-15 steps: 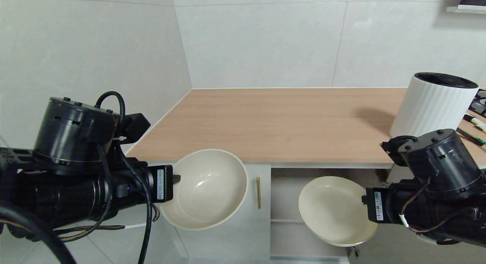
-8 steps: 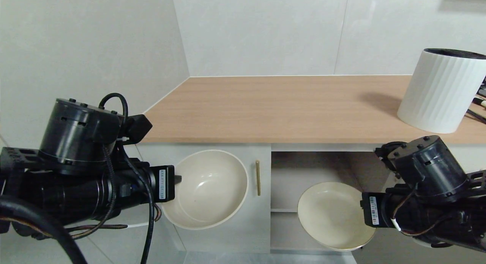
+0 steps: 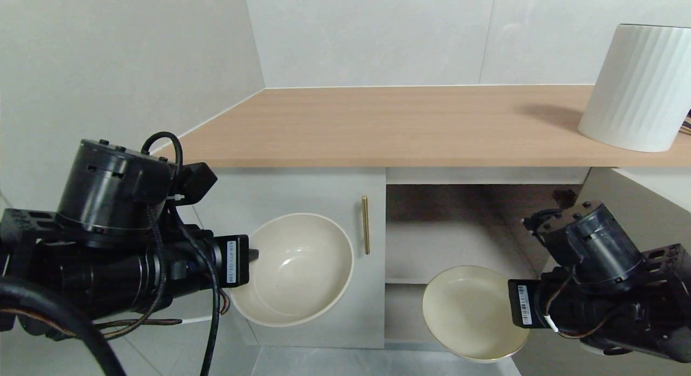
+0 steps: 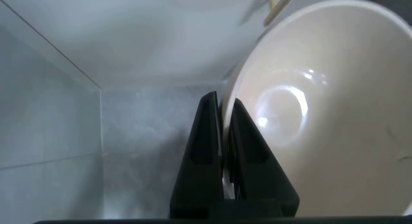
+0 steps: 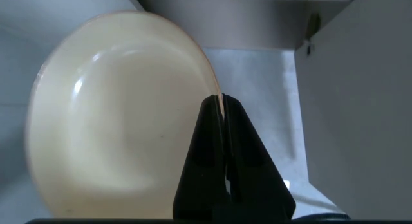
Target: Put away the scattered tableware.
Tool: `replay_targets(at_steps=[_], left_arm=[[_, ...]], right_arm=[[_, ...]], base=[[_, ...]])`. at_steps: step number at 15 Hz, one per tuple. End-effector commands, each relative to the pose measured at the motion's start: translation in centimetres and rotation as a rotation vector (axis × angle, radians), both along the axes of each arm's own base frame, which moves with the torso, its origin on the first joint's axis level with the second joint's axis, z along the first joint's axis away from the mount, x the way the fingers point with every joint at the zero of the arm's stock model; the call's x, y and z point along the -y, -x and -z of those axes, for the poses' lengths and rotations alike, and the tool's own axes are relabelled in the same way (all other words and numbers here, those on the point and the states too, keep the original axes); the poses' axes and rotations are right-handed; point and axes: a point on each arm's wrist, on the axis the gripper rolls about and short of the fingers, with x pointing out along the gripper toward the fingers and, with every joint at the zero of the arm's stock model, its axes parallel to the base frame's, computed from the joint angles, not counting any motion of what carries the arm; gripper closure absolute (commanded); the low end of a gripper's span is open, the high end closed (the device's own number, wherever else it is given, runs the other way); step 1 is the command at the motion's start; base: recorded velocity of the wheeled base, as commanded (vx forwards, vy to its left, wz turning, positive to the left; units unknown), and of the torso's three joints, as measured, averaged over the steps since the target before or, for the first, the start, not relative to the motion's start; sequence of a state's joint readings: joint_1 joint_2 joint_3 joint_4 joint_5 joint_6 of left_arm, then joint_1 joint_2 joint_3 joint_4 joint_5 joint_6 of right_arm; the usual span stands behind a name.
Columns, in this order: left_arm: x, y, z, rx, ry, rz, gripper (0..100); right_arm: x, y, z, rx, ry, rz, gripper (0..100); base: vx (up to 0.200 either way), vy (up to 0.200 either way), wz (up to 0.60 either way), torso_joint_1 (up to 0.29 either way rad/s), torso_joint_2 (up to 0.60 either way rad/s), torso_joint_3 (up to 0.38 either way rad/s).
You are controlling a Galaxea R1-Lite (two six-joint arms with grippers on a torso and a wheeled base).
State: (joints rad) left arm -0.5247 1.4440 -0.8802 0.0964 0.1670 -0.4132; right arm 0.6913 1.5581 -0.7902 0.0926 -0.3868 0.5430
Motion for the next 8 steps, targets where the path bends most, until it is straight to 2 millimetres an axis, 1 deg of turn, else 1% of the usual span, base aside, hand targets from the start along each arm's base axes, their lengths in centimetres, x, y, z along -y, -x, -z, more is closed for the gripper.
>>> replay_targets(at_steps=[1, 2, 3, 4, 7, 8], left_arm=[[0.02, -0.05, 0.05, -0.002, -0.002, 0.0, 100], [0.01, -0.02, 0.02, -0.001, -0.001, 0.0, 100], [0.02, -0.05, 0.05, -0.002, -0.002, 0.0, 100], [0.03, -0.04, 0.05, -0.002, -0.001, 0.001, 100], [0.07, -0.13, 0.16, -0.006, -0.003, 0.001, 100], [0.12, -0.2, 0.18, -0.006, -0.003, 0.001, 100]], right_arm=[[-0.2, -0.22, 0.5, -0.017, 0.013, 0.0, 100], [-0.23, -0.26, 0.58, -0.019, 0.014, 0.0, 100], [-0.26, -0.3, 0.65, -0.022, 0.016, 0.0, 100], [-0.26, -0.3, 0.65, -0.022, 0.016, 0.0, 100], [-0.21, -0.23, 0.7, -0.025, 0.019, -0.002, 100], [-0.44, -0.49, 0.71, -0.033, 0.009, -0.018, 100]], base=[[0.0, 0.0, 0.0, -0.041, 0.44, 0.369], [0.0, 0.0, 0.0, -0.041, 0.43, 0.398], [0.0, 0.0, 0.0, -0.027, 0.3, 0.271], [0.0, 0.0, 0.0, -0.022, 0.18, 0.149], [0.0, 0.0, 0.0, -0.005, 0.06, 0.042], [0.0, 0.0, 0.0, 0.0, 0.0, 0.0]])
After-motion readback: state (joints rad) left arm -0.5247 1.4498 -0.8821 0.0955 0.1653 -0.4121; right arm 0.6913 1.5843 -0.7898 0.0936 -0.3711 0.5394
